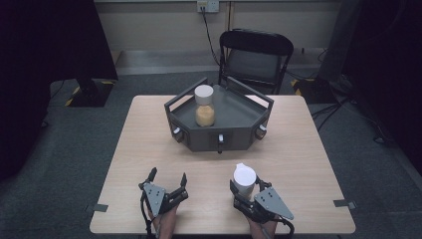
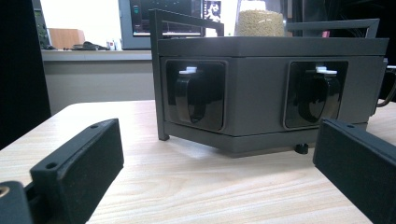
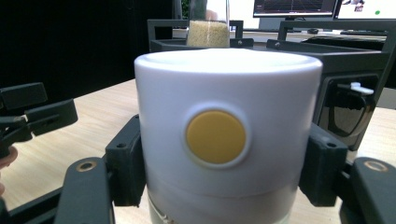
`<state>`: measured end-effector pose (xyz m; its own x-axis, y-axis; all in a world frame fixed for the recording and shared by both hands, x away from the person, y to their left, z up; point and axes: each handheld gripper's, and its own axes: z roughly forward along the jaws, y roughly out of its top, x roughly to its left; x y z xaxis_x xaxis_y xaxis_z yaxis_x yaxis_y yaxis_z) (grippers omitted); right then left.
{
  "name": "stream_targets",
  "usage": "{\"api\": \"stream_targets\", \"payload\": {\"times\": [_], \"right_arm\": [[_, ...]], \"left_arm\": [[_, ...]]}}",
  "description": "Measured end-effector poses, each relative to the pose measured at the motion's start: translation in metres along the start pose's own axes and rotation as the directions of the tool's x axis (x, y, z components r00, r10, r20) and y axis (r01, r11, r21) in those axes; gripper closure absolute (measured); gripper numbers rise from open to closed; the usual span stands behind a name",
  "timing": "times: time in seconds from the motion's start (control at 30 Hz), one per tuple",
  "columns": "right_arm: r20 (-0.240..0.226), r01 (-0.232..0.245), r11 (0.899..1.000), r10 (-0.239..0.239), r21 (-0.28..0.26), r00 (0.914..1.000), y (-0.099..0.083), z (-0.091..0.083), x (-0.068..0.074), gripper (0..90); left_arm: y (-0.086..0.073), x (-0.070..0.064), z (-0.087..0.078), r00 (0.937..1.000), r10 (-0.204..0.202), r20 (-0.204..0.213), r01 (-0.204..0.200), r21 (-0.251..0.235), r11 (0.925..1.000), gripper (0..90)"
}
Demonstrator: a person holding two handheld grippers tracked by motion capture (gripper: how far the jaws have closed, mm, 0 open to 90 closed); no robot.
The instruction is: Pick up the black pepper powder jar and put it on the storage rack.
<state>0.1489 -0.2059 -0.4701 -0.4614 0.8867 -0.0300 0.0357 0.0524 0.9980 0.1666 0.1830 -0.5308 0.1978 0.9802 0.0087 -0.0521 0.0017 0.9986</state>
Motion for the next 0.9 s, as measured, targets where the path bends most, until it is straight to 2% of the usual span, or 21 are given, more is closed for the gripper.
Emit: {"api": "stream_targets", "payload": {"times": [0.33,0.57,0.9], "right_arm": [[0.001,0.01,1.0,-0.01,-0.014,0.9999,0.019,0.009,-0.007,30.4],[0.004,-0.009,0.999,0.009,-0.032,0.9999,0.034,0.016,-0.012,30.4],[0.001,-0.006,0.999,0.006,-0.047,1.0,0.054,0.032,-0.02,30.4]], "left_arm": [[0.0,0.0,0.0,1.0,0.0,0.0,0.0,0.0,1.0,1.1],[0.0,0.0,0.0,1.0,0.0,0.0,0.0,0.0,1.0,1.1],[0.0,0.0,0.0,1.0,0.0,0.0,0.0,0.0,1.0,1.1]]}}
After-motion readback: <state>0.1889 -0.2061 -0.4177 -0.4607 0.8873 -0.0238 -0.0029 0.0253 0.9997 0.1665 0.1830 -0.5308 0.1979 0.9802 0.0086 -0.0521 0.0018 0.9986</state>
